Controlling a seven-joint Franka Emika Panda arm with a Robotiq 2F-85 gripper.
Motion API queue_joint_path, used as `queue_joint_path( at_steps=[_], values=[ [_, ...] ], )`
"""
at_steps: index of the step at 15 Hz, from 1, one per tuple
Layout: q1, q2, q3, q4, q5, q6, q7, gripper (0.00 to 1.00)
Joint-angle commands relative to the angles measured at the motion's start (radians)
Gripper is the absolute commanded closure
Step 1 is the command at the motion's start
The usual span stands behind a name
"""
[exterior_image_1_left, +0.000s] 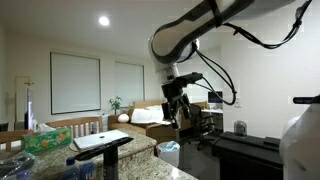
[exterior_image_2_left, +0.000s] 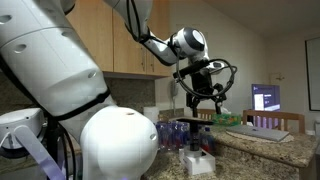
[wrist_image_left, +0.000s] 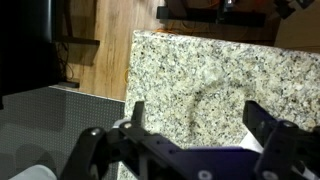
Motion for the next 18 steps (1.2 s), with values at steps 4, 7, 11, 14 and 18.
queue_joint_path(
  at_steps=[4, 7, 11, 14, 18],
  values=[
    [0.034, 0.015, 0.032, 0.052, 0.283, -0.023, 0.288, 0.0],
    [0.025, 0.038, 0.061, 0.092, 0.382, 0.021, 0.421, 0.0],
    [0.027, 0.008, 0.05, 0.066, 0.336, 0.004, 0.345, 0.0],
    [0.026, 0.009, 0.048, 0.065, 0.336, 0.004, 0.345, 0.0],
    [0.027, -0.006, 0.094, 0.039, 0.423, 0.112, 0.497, 0.0]
  ],
)
